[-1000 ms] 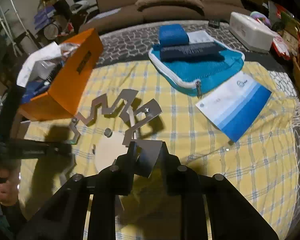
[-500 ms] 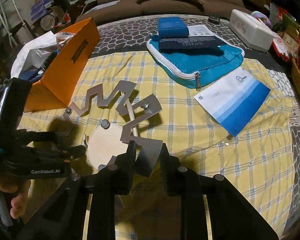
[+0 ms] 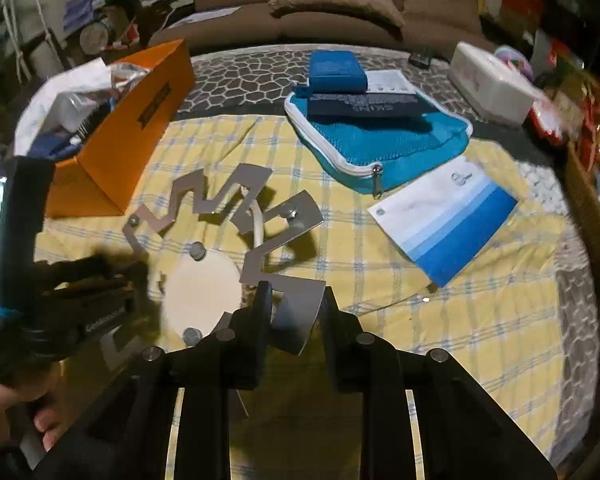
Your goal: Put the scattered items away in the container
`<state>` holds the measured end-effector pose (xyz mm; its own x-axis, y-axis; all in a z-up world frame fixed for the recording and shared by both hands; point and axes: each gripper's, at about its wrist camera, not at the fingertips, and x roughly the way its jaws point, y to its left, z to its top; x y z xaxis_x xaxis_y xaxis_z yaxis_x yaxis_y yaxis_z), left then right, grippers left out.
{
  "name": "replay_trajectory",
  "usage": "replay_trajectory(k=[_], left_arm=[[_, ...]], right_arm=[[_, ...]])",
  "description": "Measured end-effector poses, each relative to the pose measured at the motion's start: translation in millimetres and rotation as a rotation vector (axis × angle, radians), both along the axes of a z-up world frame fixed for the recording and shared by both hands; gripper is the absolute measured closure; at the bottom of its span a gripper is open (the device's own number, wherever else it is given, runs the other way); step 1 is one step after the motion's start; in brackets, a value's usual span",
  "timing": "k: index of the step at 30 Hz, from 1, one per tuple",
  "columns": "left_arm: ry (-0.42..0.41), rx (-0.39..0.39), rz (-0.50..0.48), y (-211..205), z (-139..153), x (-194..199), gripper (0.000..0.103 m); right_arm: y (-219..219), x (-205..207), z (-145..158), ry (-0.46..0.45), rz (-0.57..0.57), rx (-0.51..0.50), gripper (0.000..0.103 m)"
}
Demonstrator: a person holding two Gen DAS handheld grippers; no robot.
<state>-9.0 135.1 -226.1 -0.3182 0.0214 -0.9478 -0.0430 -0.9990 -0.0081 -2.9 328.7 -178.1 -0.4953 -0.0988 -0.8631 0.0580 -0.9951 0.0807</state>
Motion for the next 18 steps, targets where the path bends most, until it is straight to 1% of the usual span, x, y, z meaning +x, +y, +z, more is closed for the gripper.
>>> replay_trajectory(k=[4, 5, 10, 13, 14, 18], left_arm=[[-0.029, 0.03, -0.006, -9.6, 4.1, 1.1, 0.052], [-0.03, 0.029, -0.008, -21.4, 2.5, 10.0, 0.052], [-0.034, 0.055, 0.009, -20.9, 7.0, 8.9, 0.052], [-0.008, 0.067, 0.01, -20.9, 18.4, 9.3, 0.052], [0.002, 0.071, 0.008, -13.7, 20.2, 0.6, 0.052], [0.063, 0.1, 0.003, -15.1, 43.0, 4.0, 0.052]], right_arm=[[-0.6, -1.2, -1.0, 0.002, 0.002, 0.004, 0.08], [-2.2, -0.5, 0.6, 0.008, 0.005, 0.009, 0.08], [-6.7, 7.1, 13.2, 0.07, 0.017, 0.048, 0.08], [-5.3, 11.5, 24.4, 0.111, 0.011, 0.052, 0.08], [-4.6, 12.6, 28.2, 0.124, 0.01, 0.052, 0.08], [-7.1, 23.1, 51.3, 0.21, 0.006, 0.066, 0.08]])
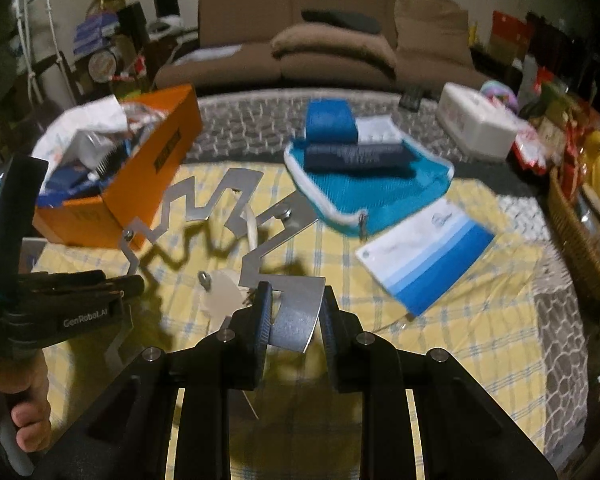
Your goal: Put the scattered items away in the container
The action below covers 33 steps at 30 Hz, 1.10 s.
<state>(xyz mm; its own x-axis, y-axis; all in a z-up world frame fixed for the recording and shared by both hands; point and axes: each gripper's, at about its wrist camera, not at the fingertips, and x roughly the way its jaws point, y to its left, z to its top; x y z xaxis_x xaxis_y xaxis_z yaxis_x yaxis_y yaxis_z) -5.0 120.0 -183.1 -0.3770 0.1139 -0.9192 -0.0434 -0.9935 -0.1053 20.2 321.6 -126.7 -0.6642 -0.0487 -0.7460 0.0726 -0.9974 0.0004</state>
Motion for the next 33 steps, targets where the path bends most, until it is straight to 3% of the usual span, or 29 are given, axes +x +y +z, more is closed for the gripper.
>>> replay_trajectory(k=[6, 12, 18, 24, 29, 33], left_arm=[[0.124, 0.066, 0.013, -11.9, 40.7, 3.4, 0.052], [0.247, 0.1, 0.09, -51.1, 84.8, -9.9, 0.052], [0.364, 0.049, 0.237, -123.1, 121.3, -39.5, 0.052], [0.335, 0.02, 0.403, -195.6, 123.5, -86.8, 0.052], [0.3, -0.127, 0.452, -222.4, 102.6, -118.2, 0.052], [0.206, -0.098, 0.488, -237.9, 75.9, -133.1, 0.052]], right_arm=[[-15.5, 7.8, 47.1, 0.149, -0.011, 0.039, 0.08], [-56.4, -10.2, 90.9, 0.245, 0.062, 0.053, 0.08], [-126.3, -60.9, 122.0, 0.292, 0.2, 0.007, 0.08], [-202.5, -124.8, 116.3, 0.292, 0.324, -0.024, 0.08], [-240.5, -177.8, 80.8, 0.185, 0.386, -0.04, 0.079], [-248.2, -203.9, 51.7, 0.144, 0.39, -0.065, 0.078]])
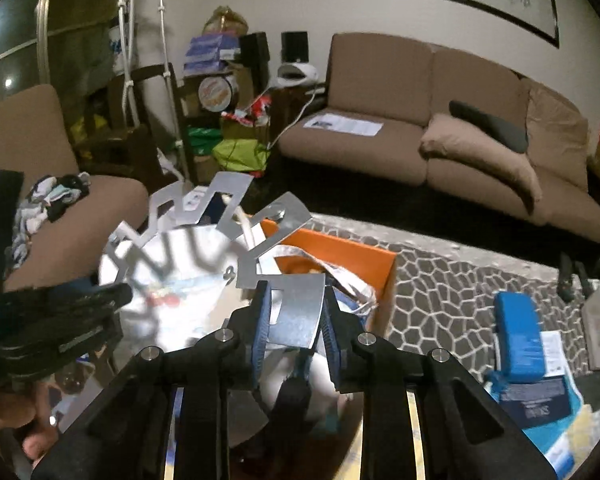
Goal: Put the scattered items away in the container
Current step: 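Lift the metal frame with both grippers and carry it over the orange box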
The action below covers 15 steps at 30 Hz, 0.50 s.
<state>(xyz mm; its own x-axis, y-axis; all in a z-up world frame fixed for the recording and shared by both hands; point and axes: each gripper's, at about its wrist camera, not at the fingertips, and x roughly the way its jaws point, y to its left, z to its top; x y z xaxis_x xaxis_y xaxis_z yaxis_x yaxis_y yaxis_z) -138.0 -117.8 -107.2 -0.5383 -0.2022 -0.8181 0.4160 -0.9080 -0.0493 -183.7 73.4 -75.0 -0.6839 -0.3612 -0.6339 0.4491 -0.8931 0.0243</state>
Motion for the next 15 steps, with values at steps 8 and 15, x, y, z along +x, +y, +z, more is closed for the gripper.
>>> replay_trajectory(k=[8, 15], left_arm=[[-0.085, 0.012, -0.043, 7.8, -12.5, -4.9, 0.049], [-0.075, 0.03, -0.034, 9.7, 1.5, 1.1, 0.034]], right_arm=[[3.1, -37.3, -49.7, -0.156, -0.01, -0.016, 0.075], [5.6, -38.6, -60.0, -0.121, -0.045, 0.142, 0.056]])
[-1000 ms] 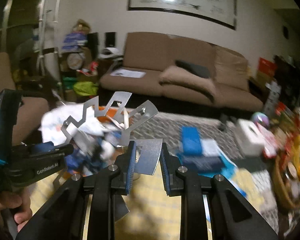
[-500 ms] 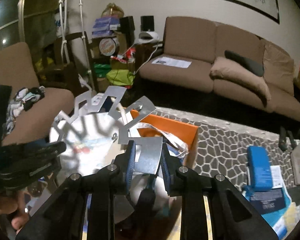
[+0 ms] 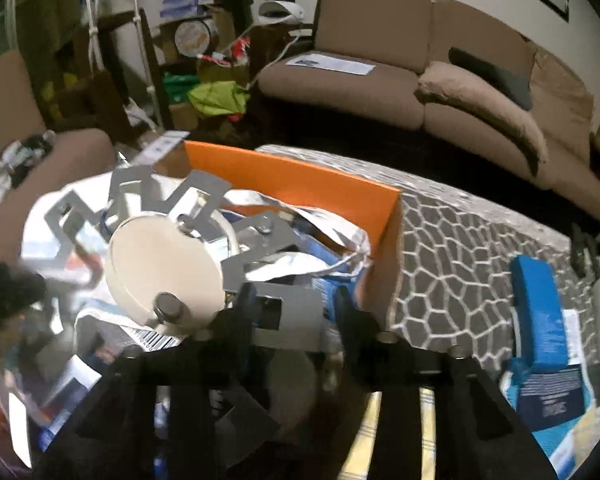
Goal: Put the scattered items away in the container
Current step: 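Lift the metal frame with both grippers and carry it over the orange box, then lower the frame into the box and open both grippers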
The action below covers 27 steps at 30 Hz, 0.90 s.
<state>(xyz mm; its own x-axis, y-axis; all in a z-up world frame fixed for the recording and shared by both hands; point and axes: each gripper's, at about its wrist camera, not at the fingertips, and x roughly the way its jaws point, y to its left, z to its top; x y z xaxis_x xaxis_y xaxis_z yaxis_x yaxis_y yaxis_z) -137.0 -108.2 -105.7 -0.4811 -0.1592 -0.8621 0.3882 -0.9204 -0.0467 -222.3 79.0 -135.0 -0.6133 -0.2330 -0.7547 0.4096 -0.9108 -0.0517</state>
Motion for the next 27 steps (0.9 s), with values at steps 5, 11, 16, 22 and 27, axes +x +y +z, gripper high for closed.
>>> replay_trajectory(k=[5, 11, 16, 22, 27], left_arm=[[0.036, 0.022, 0.004, -1.8, 10.8, 5.6, 0.028], [0.051, 0.014, -0.034, 9.6, 19.4, 12.5, 0.024], [0.068, 0.046, -0.016, -0.5, 21.4, 15.9, 0.017], [0.194, 0.13, -0.079, 2.8, 40.3, 29.1, 0.011], [0.214, 0.209, -0.239, 45.2, 40.4, 33.3, 0.011]], right_arm=[[25.6, 16.9, 13.0, 0.056, -0.022, 0.048, 0.049], [88.9, 53.8, 43.7, 0.087, -0.085, 0.019, 0.044], [163.5, 95.7, 68.4, 0.114, -0.204, 0.028, 0.041], [255.2, 146.2, 72.7, 0.119, -0.375, 0.023, 0.036], [308.4, 168.0, 48.9, 0.049, -0.49, -0.025, 0.034]])
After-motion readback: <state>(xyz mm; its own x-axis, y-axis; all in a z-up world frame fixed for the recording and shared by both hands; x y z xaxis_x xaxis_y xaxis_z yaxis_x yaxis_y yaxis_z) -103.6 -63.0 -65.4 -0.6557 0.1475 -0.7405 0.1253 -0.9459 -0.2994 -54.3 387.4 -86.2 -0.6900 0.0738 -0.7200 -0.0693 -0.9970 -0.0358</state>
